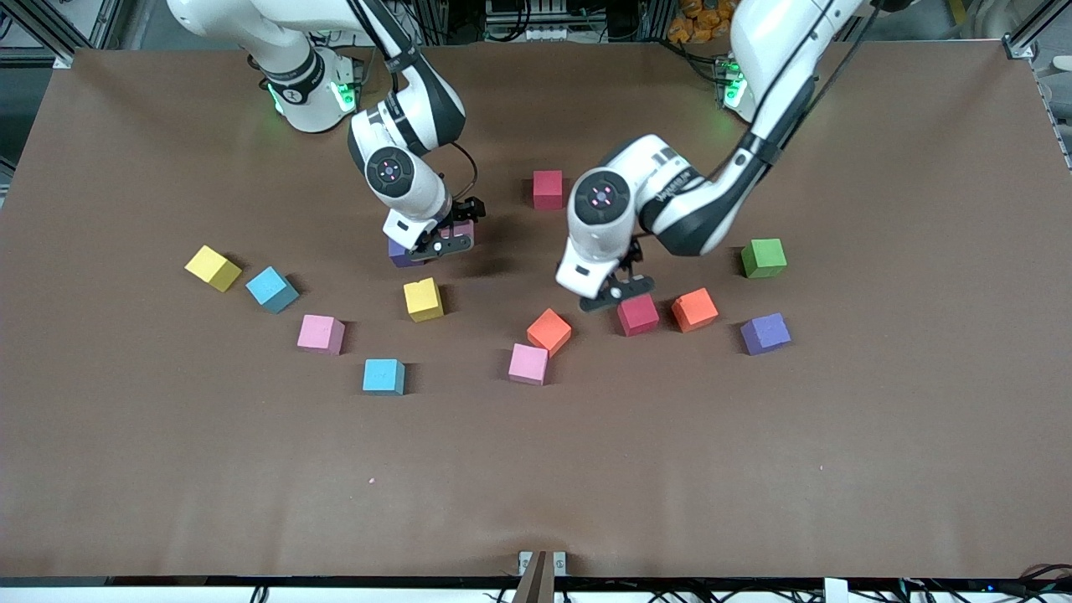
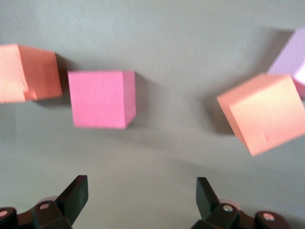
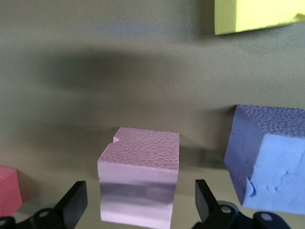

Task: Form number 2 with 11 blocks

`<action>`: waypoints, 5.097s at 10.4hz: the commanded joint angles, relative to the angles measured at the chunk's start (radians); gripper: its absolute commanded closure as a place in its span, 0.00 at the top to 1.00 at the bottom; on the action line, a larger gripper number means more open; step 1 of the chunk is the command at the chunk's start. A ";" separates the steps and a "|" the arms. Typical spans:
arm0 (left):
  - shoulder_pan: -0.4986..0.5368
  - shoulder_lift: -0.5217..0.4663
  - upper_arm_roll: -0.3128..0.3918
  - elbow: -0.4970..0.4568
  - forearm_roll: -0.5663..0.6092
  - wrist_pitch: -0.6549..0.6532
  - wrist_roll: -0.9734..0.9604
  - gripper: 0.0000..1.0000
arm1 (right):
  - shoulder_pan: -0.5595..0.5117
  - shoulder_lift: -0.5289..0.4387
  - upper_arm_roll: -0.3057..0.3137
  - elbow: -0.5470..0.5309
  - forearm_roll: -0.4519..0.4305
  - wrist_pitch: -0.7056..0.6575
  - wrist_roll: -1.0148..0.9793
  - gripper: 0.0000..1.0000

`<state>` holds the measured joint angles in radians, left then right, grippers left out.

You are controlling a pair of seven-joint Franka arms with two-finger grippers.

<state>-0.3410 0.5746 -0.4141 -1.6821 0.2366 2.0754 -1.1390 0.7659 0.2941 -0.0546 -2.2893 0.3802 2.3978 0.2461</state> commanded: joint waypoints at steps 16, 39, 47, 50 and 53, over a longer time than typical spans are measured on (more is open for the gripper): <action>0.115 0.103 0.001 0.004 0.092 0.037 0.196 1.00 | 0.187 -0.053 -0.008 -0.007 -0.090 0.014 -0.402 0.21; 0.186 -0.032 -0.038 -0.028 -0.106 0.026 -0.275 0.35 | 0.388 0.158 -0.007 0.221 -0.409 -0.078 -0.666 0.21; 0.186 -0.035 -0.078 -0.050 -0.163 0.026 -0.679 0.32 | 0.395 0.192 -0.007 0.258 -0.409 -0.078 -0.622 0.22; 0.185 -0.050 -0.080 -0.063 -0.163 0.026 -0.742 0.32 | 0.395 0.192 -0.005 0.260 -0.409 -0.077 -0.619 0.98; 0.184 -0.061 -0.080 -0.070 -0.164 0.026 -0.786 0.32 | 0.394 0.177 -0.005 0.258 -0.409 -0.089 -0.620 1.00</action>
<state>-0.1652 0.5535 -0.4888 -1.7189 0.0936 2.1082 -1.8868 1.1472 0.4715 -0.0524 -2.0496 -0.0057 2.3271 -0.4002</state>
